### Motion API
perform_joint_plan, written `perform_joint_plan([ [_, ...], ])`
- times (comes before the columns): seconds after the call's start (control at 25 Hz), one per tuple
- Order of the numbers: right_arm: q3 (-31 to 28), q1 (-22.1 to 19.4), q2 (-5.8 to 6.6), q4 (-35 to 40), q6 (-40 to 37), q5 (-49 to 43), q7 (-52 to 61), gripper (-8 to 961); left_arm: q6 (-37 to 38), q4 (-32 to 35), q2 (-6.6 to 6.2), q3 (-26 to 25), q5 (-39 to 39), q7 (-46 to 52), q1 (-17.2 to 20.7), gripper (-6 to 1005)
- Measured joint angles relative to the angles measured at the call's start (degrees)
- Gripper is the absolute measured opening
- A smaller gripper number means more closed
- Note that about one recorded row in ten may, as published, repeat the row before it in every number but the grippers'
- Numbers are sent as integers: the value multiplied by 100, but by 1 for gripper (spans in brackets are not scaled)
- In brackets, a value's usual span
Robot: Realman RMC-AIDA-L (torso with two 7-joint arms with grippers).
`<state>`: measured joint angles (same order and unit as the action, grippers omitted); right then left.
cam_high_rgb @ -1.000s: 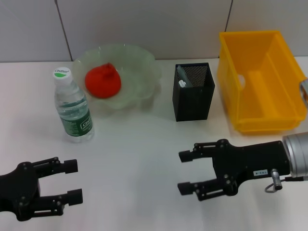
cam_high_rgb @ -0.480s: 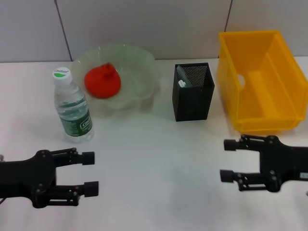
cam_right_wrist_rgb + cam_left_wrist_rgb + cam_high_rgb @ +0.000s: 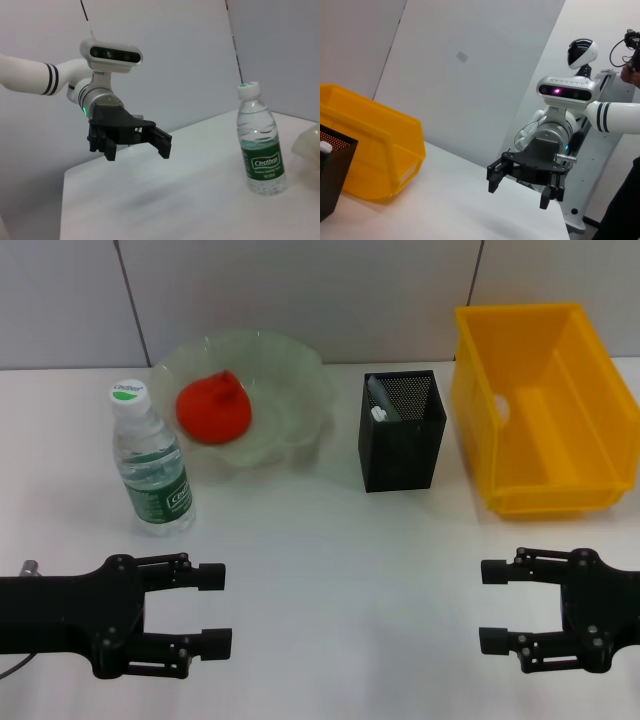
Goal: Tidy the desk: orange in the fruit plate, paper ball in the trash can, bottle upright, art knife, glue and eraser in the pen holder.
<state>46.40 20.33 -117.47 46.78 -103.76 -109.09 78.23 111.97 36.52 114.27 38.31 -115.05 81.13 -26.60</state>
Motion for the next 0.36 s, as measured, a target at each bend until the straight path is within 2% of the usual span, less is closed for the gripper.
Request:
perform_joint_plan([
  [0.36, -4, -3, -45, -12, 2, -24, -9, 796, -23, -5, 56, 2, -9, -19, 43, 829],
])
